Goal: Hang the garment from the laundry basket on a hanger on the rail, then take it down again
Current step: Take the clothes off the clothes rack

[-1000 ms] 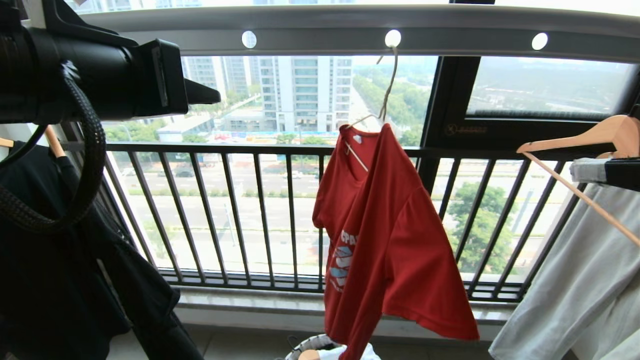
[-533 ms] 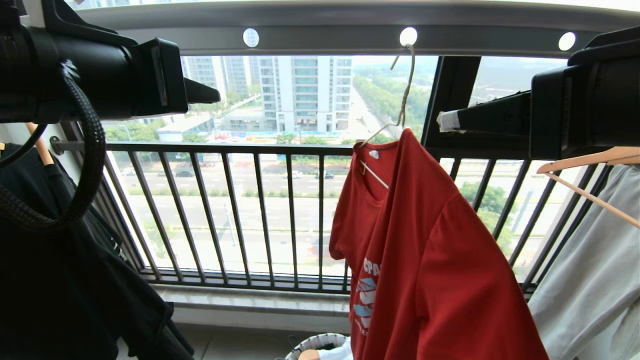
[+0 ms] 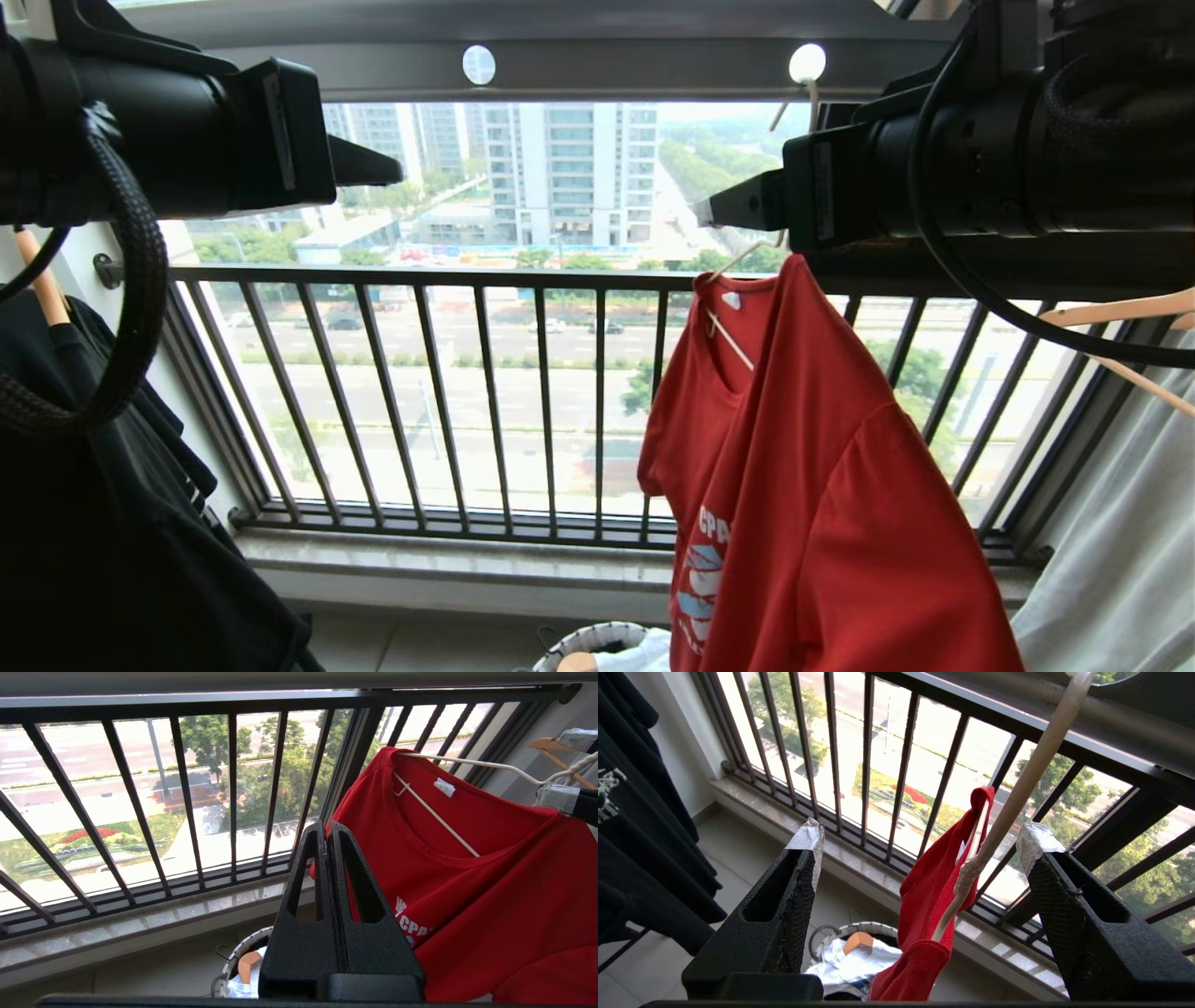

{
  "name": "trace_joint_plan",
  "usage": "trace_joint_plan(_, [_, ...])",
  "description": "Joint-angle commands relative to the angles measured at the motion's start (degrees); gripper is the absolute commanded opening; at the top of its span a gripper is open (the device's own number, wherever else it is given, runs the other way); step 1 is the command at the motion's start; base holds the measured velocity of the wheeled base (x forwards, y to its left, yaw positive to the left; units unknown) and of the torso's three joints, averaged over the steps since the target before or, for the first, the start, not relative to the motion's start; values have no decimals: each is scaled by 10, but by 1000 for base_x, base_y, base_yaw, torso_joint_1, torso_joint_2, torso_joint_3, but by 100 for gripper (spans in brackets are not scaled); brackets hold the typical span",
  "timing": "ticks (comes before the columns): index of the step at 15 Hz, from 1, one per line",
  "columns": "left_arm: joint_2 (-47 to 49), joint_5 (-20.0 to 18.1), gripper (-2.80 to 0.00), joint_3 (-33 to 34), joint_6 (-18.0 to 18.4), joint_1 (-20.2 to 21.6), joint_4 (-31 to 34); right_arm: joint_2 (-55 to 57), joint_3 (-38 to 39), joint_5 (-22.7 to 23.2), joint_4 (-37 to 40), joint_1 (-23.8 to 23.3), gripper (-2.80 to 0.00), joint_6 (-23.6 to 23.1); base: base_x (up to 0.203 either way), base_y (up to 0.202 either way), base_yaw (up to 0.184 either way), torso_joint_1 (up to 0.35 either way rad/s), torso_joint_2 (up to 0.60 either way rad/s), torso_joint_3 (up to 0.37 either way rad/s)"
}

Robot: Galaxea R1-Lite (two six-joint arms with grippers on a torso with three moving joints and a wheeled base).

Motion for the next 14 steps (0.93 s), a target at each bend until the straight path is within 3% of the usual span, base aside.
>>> trace_joint_plan(1, [-5, 0, -280, 1, -1, 1, 1, 20, -5, -4, 0, -20, 0, 1, 0, 0, 0, 0, 0, 0])
trace_joint_plan(10, [-3, 1, -280, 1, -1, 1, 1, 44, -27, -3, -6, -61, 0, -1, 0, 0, 0, 0, 0, 0])
trace_joint_plan(11, [-3, 1, -280, 1, -1, 1, 0, 45, -27, -3, -6, -62, -280, -1, 0, 0, 0, 0, 0, 0])
trace_joint_plan(14, [-3, 1, -280, 1, -1, 1, 0, 47, -27, -3, -6, -63, -280, -1, 0, 0, 0, 0, 0, 0])
